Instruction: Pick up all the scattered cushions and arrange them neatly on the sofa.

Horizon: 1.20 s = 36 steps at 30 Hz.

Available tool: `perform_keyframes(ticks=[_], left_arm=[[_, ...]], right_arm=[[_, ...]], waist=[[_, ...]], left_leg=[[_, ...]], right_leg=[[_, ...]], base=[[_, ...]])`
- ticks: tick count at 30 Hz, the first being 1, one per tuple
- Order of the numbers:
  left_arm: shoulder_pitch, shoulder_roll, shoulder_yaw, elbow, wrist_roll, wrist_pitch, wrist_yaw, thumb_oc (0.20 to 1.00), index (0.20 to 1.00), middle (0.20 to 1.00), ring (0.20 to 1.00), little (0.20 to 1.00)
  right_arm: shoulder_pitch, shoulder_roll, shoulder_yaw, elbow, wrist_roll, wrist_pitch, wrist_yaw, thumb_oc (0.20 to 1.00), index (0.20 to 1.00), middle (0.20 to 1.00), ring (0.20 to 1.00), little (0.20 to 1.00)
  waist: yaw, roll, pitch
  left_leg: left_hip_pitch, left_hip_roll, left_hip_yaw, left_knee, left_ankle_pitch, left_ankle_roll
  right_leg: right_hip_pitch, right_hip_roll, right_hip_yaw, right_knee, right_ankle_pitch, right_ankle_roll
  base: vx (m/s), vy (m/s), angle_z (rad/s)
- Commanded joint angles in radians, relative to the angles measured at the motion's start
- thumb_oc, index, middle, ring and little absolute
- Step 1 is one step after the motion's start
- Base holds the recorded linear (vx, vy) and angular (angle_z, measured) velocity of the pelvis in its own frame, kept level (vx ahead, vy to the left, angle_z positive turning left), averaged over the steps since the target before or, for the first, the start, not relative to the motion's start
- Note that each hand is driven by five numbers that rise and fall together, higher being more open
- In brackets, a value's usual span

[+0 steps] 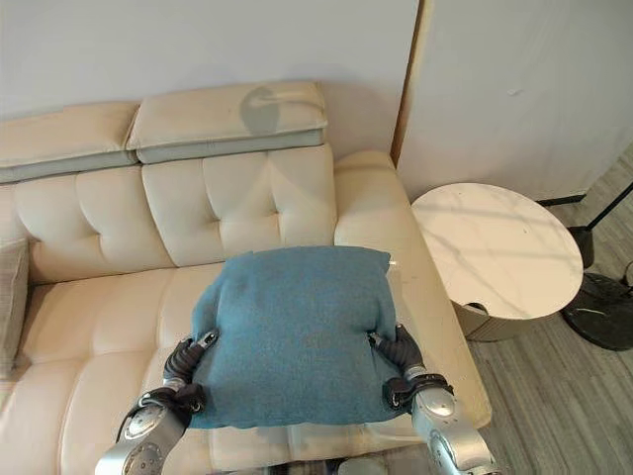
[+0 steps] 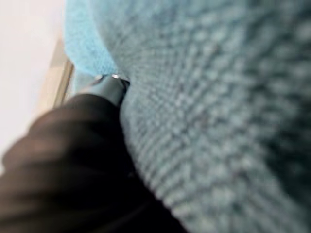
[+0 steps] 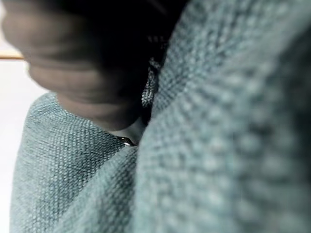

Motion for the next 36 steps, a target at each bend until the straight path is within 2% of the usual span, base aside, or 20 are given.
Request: perform_keyframes(ticks=[1, 5, 8, 9, 10, 12, 14, 16, 21, 22, 23, 26, 27, 30, 31, 32, 34, 36], left_arm=[[-0.069, -0.014, -0.032, -0.076, 0.071, -0.078, -0.038, 0.2, 0.2, 0.2, 0.2, 0.2], [-0.126, 0.007, -0.012, -0.051, 0.161, -0.104, 0.014, 0.2, 0.2, 0.2, 0.2, 0.2], [-0.269, 0.033, -0.035, 0.015, 0.215, -0.141, 0.086, 0.2, 0.2, 0.2, 0.2, 0.2], [-0.44, 0.057, -0.076, 0.076, 0.242, -0.175, 0.164, 0.2, 0.2, 0.2, 0.2, 0.2], [-0.446, 0.057, -0.076, 0.08, 0.241, -0.177, 0.165, 0.2, 0.2, 0.2, 0.2, 0.2], [-0.678, 0.107, -0.123, 0.151, 0.273, -0.216, 0.254, 0.2, 0.2, 0.2, 0.2, 0.2], [-0.891, 0.155, -0.167, 0.217, 0.335, -0.239, 0.345, 0.2, 0.2, 0.2, 0.2, 0.2], [-0.994, 0.177, -0.184, 0.264, 0.384, -0.244, 0.391, 0.2, 0.2, 0.2, 0.2, 0.2], [-1.275, 0.23, -0.257, 0.444, 0.474, -0.213, 0.487, 0.2, 0.2, 0.2, 0.2, 0.2], [-1.319, 0.247, -0.274, 0.482, 0.487, -0.203, 0.496, 0.2, 0.2, 0.2, 0.2, 0.2], [-1.414, 0.274, -0.318, 0.545, 0.515, -0.191, 0.514, 0.2, 0.2, 0.2, 0.2, 0.2], [-1.508, 0.293, -0.364, 0.619, 0.546, -0.182, 0.529, 0.2, 0.2, 0.2, 0.2, 0.2], [-1.602, 0.305, -0.413, 0.678, 0.589, -0.164, 0.562, 0.2, 0.2, 0.2, 0.2, 0.2], [-1.671, 0.312, -0.453, 0.717, 0.638, -0.15, 0.578, 0.2, 0.2, 0.2, 0.2, 0.2], [-1.714, 0.309, -0.476, 0.734, 0.659, -0.144, 0.597, 0.2, 0.2, 0.2, 0.2, 0.2], [-1.78, 0.329, -0.525, 0.766, 0.723, -0.112, 0.625, 0.2, 0.2, 0.2, 0.2, 0.2], [-1.804, 0.332, -0.544, 0.794, 0.747, -0.1, 0.623, 0.2, 0.2, 0.2, 0.2, 0.2], [-1.877, 0.35, -0.63, 0.861, 0.805, -0.07, 0.63, 0.2, 0.2, 0.2, 0.2, 0.2]], right_arm=[[-0.069, 0.071, 0.045, -0.094, -0.002, -0.075, 0.04, 0.2, 0.2, 0.2, 0.2, 0.2], [-0.149, 0.103, 0.074, -0.062, -0.021, -0.095, -0.001, 0.2, 0.2, 0.2, 0.2, 0.2], [-0.302, 0.126, 0.114, -0.015, -0.037, -0.129, -0.072, 0.2, 0.2, 0.2, 0.2, 0.2], [-0.467, 0.145, 0.143, 0.032, -0.051, -0.158, -0.147, 0.2, 0.2, 0.2, 0.2, 0.2], [-0.472, 0.145, 0.142, 0.035, -0.05, -0.16, -0.147, 0.2, 0.2, 0.2, 0.2, 0.2], [-0.678, 0.143, 0.162, 0.106, -0.066, -0.185, -0.237, 0.2, 0.2, 0.2, 0.2, 0.2], [-0.879, 0.122, 0.164, 0.172, -0.094, -0.213, -0.328, 0.2, 0.2, 0.2, 0.2, 0.2], [-0.983, 0.114, 0.158, 0.216, -0.116, -0.22, -0.374, 0.2, 0.2, 0.2, 0.2, 0.2], [-1.222, 0.085, 0.183, 0.359, -0.19, -0.249, -0.485, 0.2, 0.2, 0.2, 0.2, 0.2], [-1.259, 0.064, 0.193, 0.391, -0.211, -0.243, -0.503, 0.2, 0.2, 0.2, 0.2, 0.2], [-1.337, 0.027, 0.214, 0.45, -0.251, -0.24, -0.533, 0.2, 0.2, 0.2, 0.2, 0.2], [-1.41, -0.012, 0.237, 0.515, -0.304, -0.236, -0.576, 0.2, 0.2, 0.2, 0.2, 0.2], [-1.489, -0.056, 0.283, 0.568, -0.4, -0.224, -0.633, 0.2, 0.2, 0.2, 0.2, 0.2], [-1.548, -0.105, 0.327, 0.607, -0.489, -0.207, -0.677, 0.2, 0.2, 0.2, 0.2, 0.2], [-1.592, -0.125, 0.356, 0.631, -0.527, -0.195, -0.711, 0.2, 0.2, 0.2, 0.2, 0.2], [-1.663, -0.177, 0.422, 0.655, -0.617, -0.172, -0.766, 0.2, 0.2, 0.2, 0.2, 0.2], [-1.686, -0.193, 0.447, 0.67, -0.638, -0.169, -0.765, 0.2, 0.2, 0.2, 0.2, 0.2], [-1.766, -0.24, 0.554, 0.733, -0.706, -0.136, -0.78, 0.2, 0.2, 0.2, 0.2, 0.2]], waist=[[0.01, -0.031, -0.067], [0.033, -0.044, -0.075], [0.047, -0.055, -0.054], [0.055, -0.059, -0.007], [0.055, -0.059, -0.005], [0.066, -0.055, 0.068], [0.069, -0.052, 0.126], [0.069, -0.055, 0.131], [0.06, -0.059, 0.145], [0.054, -0.059, 0.149], [0.049, -0.056, 0.159], [0.048, -0.052, 0.165], [0.051, -0.047, 0.176], [0.055, -0.042, 0.178], [0.058, -0.039, 0.177], [0.066, -0.034, 0.175], [0.068, -0.034, 0.172], [0.07, -0.036, 0.161]], left_leg=[[-0.033, -0.002, 0.006, -0.004, -0.021, -0.034], [-0.022, -0.008, 0.009, -0.004, -0.039, -0.027], [-0.039, -0.014, 0.001, -0.004, -0.043, -0.023], [-0.088, -0.018, -0.009, -0.004, -0.035, -0.021], [-0.09, -0.018, -0.009, -0.004, -0.034, -0.021], [-0.182, -0.022, -0.02, 0.012, -0.005, -0.02], [-0.307, -0.029, -0.023, 0.113, -0.012, -0.018], [-0.41, -0.034, -0.018, 0.181, -0.021, -0.016], [-0.664, -0.044, -0.023, 0.341, -0.05, -0.002], [-0.696, -0.045, -0.021, 0.36, -0.053, 0.0], [-0.786, -0.045, -0.019, 0.419, -0.067, 0.002], [-0.879, -0.045, -0.021, 0.485, -0.085, 0.004], [-0.965, -0.045, -0.023, 0.546, -0.096, 0.011], [-1.025, -0.05, -0.031, 0.597, -0.119, 0.012], [-1.062, -0.053, -0.034, 0.622, -0.128, 0.017], [-1.119, -0.062, -0.039, 0.664, -0.135, 0.028], [-1.134, -0.066, -0.043, 0.677, -0.147, 0.029], [-1.178, -0.076, -0.052, 0.689, -0.151, 0.034]], right_leg=[[0.038, -0.069, -0.078, -0.001, -0.1, 0.09], [0.054, -0.085, -0.095, -0.001, -0.108, 0.098], [0.043, -0.093, -0.109, -0.001, -0.107, 0.101], [-0.008, -0.099, -0.12, 0.023, -0.104, 0.101], [-0.012, -0.099, -0.121, 0.027, -0.106, 0.101], [-0.14, -0.107, -0.124, 0.109, -0.108, 0.101], [-0.268, -0.122, -0.12, 0.199, -0.106, 0.101], [-0.375, -0.128, -0.11, 0.266, -0.109, 0.101], [-0.634, -0.14, -0.076, 0.424, -0.134, 0.103], [-0.664, -0.142, -0.071, 0.439, -0.135, 0.106], [-0.75, -0.149, -0.062, 0.485, -0.142, 0.108], [-0.84, -0.154, -0.055, 0.543, -0.153, 0.109], [-0.924, -0.161, -0.052, 0.602, -0.159, 0.11], [-0.981, -0.167, -0.05, 0.655, -0.182, 0.113], [-1.02, -0.168, -0.048, 0.686, -0.189, 0.115], [-1.076, -0.171, -0.044, 0.726, -0.199, 0.113], [-1.089, -0.172, -0.041, 0.738, -0.21, 0.113], [-1.134, -0.176, -0.041, 0.756, -0.216, 0.113]], base=[[0.08, 0.143, 0.06], [0.1, 0.138, 0.06], [-0.04, 0.109, 0.05], [-0.15, 0.096, 0.14], [-0.28, 0.086, 0.25], [-0.34, 0.078, 0.31], [-0.33, 0.106, 0.21], [-0.16, 0.112, 0.04], [-0.06, 0.08, 0.05], [-0.02, 0.078, 0.11], [0.0, 0.059, 0.04], [0.01, 0.056, 0.07], [0.02, 0.047, 0.08], [0.06, 0.023, 0.02], [0.09, 0.026, 0.06], [0.11, 0.018, 0.06], [0.08, 0.002, 0.03], [0.07, -0.007, 0.04]])
